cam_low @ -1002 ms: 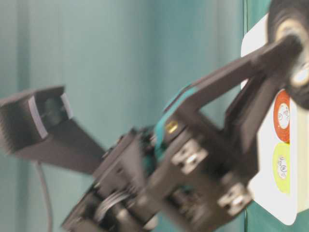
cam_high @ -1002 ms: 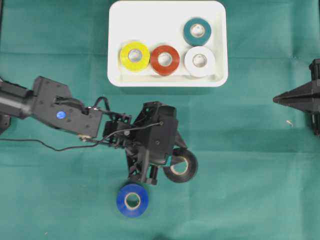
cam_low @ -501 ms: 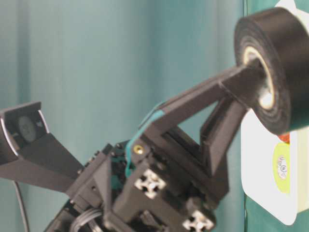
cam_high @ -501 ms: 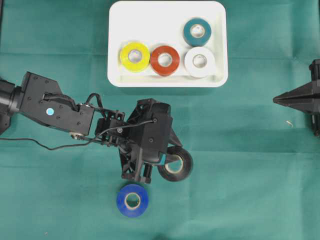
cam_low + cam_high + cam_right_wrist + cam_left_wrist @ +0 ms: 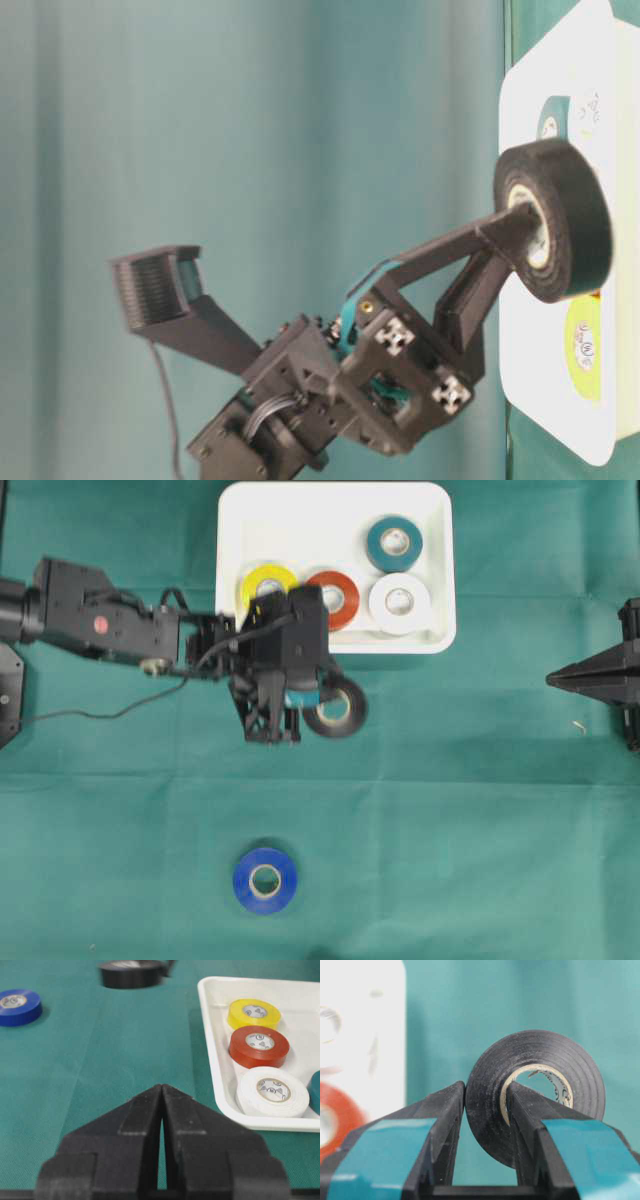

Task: Put the tape into the white case with the left arm.
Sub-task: 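Carry the black roll into the tray behind the red roll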

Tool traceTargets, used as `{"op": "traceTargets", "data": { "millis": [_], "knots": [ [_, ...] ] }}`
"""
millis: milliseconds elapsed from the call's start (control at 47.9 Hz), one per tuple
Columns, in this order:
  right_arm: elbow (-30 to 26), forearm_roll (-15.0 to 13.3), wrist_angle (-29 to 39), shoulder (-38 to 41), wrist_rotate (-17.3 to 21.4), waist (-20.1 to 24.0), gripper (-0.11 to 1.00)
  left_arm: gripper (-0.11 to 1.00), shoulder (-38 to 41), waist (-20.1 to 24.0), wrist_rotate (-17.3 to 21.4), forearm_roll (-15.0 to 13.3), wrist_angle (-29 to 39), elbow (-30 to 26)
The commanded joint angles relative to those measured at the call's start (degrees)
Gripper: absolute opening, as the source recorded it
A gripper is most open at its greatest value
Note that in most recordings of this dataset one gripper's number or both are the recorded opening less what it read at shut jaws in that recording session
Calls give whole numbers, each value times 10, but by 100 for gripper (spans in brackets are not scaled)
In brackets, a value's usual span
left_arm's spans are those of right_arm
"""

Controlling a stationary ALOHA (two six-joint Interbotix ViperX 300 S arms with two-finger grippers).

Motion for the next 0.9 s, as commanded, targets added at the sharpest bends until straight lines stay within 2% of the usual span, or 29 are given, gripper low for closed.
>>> {"op": "traceTargets", "data": {
  "millis": [0, 188, 605, 877],
  "knots": [
    [-10, 0, -3, 4, 0, -1, -9, 26, -13, 20, 15, 1, -6, -4],
    [-9, 0, -3, 4, 0, -1, -9, 26, -7, 58, 62, 1, -11, 6],
    [-11, 0, -3, 4, 0, -1, -9, 26, 21, 128, 156, 1, -91, 20],
    [-9, -1, -3, 4, 0, -1, -9, 26, 50, 185, 178, 1, -130, 15]
  ]
}}
